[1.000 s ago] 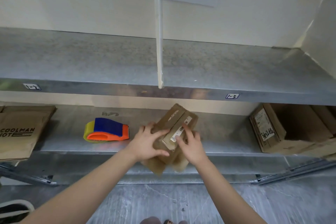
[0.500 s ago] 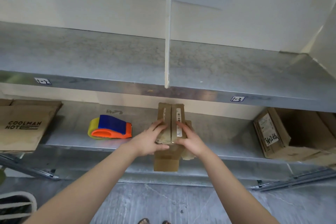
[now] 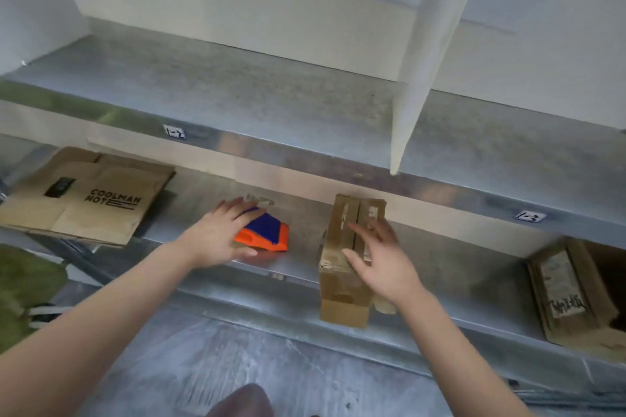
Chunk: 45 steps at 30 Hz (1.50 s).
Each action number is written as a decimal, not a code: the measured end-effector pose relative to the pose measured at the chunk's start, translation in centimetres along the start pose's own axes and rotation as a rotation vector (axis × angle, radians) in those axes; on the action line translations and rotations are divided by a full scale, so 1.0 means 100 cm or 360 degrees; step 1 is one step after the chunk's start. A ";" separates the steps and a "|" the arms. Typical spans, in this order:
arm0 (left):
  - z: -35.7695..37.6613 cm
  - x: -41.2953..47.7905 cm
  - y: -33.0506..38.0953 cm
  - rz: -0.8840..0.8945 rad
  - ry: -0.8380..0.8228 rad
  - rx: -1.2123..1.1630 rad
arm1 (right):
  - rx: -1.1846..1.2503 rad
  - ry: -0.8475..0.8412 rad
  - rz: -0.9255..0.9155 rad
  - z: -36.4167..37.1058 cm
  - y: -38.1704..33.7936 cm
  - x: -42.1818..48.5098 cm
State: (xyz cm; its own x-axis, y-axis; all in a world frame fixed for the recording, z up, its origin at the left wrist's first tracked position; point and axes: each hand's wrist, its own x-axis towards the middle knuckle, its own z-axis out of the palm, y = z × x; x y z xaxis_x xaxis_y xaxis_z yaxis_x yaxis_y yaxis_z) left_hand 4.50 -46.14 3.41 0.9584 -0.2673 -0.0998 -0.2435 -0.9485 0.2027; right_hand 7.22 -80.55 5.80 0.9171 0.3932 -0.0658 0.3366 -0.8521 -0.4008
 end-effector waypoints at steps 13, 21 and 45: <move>0.014 0.050 -0.054 0.0201 -0.0312 0.0008 | 0.0125 -0.0216 0.0299 0.134 -0.106 0.063; 0.015 0.069 -0.058 0.0247 -0.0412 -0.0228 | 0.0334 -0.0192 0.0614 0.147 -0.105 0.054; -0.081 0.054 0.030 0.0643 0.0290 -0.0576 | -0.0101 0.0400 0.0282 0.004 -0.046 0.001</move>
State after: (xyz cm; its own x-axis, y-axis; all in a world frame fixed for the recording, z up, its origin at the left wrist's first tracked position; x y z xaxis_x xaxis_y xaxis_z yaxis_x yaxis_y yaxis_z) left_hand 10.14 -49.03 11.33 0.8179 -0.5325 0.2180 -0.5600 -0.6497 0.5140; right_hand 5.70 -76.43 7.26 0.9841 0.1459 0.1014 0.1723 -0.9226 -0.3452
